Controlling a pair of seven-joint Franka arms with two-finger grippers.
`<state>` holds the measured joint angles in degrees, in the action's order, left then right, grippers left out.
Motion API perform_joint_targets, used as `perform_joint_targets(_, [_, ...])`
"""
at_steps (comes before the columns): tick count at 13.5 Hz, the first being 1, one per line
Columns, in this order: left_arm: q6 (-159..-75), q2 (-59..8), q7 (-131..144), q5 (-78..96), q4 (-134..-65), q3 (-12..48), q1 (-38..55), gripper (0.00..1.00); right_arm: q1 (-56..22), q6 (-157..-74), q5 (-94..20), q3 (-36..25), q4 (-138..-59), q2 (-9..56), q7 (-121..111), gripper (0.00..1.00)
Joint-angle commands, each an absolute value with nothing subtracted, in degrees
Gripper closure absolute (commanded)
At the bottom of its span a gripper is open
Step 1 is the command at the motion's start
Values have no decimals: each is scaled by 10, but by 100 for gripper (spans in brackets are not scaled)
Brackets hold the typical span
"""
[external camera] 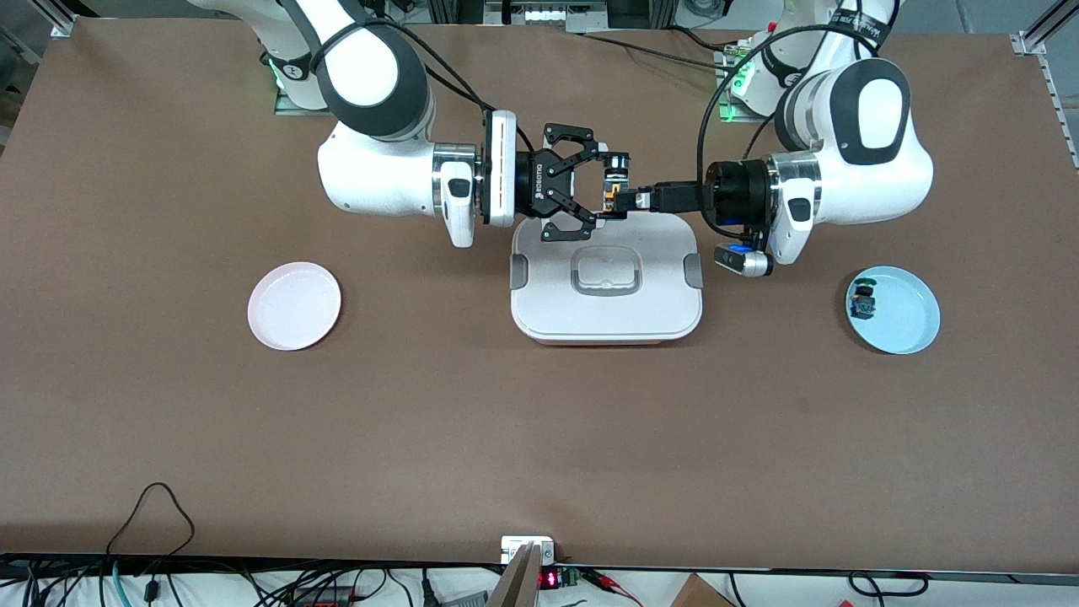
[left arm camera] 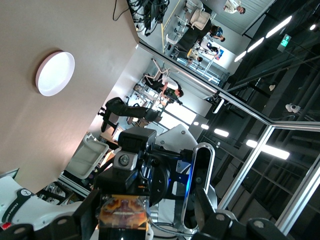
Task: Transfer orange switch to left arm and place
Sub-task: 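Carry the switch above the box while the left gripper reaches it, then close the left gripper on the switch and open the right gripper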
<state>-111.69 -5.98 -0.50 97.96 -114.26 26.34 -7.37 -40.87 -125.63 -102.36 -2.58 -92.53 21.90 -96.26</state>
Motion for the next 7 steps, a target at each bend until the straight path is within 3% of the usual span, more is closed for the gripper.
perform_joint_targets(1, [-1101,-60,-8,984,-1143,266,-82,45,-420,-1262,-1037,-36,-913,226,-969,99])
perform_joint_targets(5, [-1101,-61,-22,983,-1145,267,-80,97,-420,-1262,-1038,-36,-914,227,-972,99])
perform_joint_targets(7, [-1101,-60,-22,983,-1145,267,-80,100,-420,-1262,-1038,-36,-914,227,-972,99])
